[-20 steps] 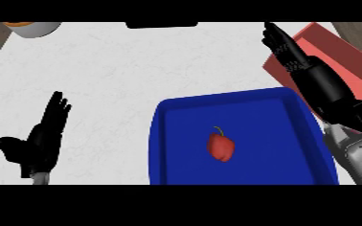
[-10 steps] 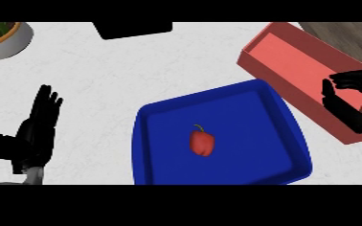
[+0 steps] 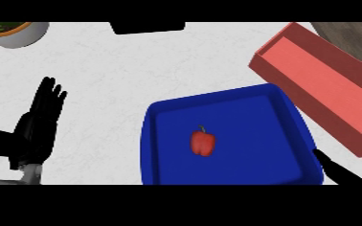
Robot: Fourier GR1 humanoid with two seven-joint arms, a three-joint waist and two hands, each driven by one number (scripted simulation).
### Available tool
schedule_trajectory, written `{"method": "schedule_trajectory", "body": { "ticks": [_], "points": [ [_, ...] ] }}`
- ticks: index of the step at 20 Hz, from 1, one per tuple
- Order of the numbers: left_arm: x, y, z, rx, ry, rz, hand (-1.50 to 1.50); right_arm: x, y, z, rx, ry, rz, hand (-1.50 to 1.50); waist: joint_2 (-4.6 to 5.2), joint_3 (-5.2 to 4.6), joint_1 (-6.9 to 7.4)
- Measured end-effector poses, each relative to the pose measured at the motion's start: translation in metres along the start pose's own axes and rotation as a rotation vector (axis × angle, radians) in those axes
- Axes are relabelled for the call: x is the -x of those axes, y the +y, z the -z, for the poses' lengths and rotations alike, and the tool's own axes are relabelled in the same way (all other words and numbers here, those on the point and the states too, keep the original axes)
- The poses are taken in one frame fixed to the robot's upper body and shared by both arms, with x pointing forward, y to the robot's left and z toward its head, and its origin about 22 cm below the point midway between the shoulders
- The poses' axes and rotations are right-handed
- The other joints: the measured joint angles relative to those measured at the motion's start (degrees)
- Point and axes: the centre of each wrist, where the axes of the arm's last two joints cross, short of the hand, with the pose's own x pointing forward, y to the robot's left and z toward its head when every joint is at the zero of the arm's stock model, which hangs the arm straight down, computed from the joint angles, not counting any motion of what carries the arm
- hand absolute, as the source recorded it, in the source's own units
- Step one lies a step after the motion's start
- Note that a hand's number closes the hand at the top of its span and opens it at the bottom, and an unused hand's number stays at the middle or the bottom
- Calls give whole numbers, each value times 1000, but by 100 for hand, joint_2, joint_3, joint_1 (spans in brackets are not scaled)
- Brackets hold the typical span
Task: Pick the bell pepper from the tray and place it in the cardboard box
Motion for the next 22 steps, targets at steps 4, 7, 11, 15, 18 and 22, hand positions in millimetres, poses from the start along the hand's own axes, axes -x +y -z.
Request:
{"method": "schedule_trajectory", "body": {
  "ticks": [4,7,11,15,18,22],
  "points": [
    [-8,-8,2,25,-3,-4,0,-8,-12,-31,-188,72,-114,-150,49,-18,126],
    [-13,-14,4,43,-8,-4,0,-26,-22,-47,-298,141,-163,-150,80,-22,233],
    [-19,-24,6,69,-12,-4,0,-63,-34,-58,-363,213,-184,-150,104,-14,409],
    [-22,-33,9,104,-10,-6,0,-83,-25,-53,-411,257,-188,-150,124,-2,569],
    [-22,-41,8,118,-10,-5,0,-101,-14,-50,-452,256,-165,-150,125,7,653],
    [-23,-42,12,120,-2,-2,0,-119,-1,-48,-480,238,-162,-150,118,11,673]
  ]
}}
